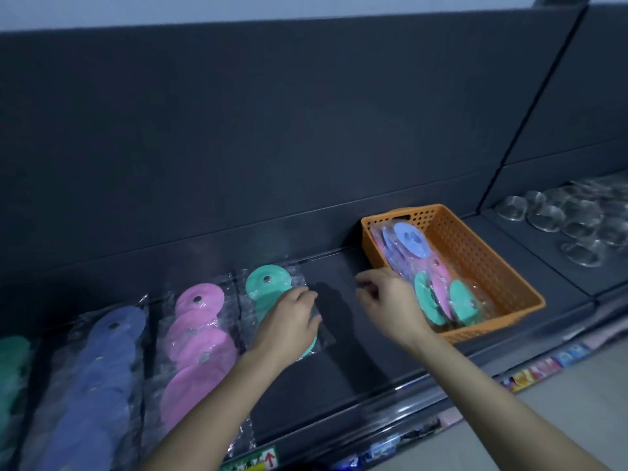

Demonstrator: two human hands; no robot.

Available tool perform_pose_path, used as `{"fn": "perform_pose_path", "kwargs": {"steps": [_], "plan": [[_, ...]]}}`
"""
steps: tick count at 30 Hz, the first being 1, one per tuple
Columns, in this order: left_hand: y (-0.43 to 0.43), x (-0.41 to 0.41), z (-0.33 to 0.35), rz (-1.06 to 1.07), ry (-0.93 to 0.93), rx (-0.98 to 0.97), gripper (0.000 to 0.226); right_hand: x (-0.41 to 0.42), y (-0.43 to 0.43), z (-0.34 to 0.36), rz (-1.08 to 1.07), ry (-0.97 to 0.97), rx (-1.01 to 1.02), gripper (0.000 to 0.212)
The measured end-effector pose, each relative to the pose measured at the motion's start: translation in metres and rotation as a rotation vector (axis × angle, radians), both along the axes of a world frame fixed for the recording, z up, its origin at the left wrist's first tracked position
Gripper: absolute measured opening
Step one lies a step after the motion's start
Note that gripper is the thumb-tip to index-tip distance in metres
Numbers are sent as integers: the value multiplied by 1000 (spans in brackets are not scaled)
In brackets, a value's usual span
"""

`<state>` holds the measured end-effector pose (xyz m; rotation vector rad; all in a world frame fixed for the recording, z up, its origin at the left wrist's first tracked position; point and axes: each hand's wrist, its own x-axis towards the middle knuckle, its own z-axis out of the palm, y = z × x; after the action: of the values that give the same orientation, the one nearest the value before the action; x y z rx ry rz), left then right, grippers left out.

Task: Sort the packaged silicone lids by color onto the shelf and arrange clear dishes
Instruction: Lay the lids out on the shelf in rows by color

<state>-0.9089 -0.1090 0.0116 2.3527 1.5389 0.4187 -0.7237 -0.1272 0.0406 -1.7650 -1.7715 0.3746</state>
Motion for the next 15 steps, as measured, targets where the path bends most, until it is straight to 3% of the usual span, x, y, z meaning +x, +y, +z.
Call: {"fn": "perform_pose_path", "kwargs": {"steps": [7, 15], "plan": [[6, 51, 17, -56, -89, 17, 47, 71, 6, 17, -63, -66, 32, 22], [14, 142, 26, -41, -119, 31, 41, 178, 22, 0, 58, -175, -280, 37]]}}
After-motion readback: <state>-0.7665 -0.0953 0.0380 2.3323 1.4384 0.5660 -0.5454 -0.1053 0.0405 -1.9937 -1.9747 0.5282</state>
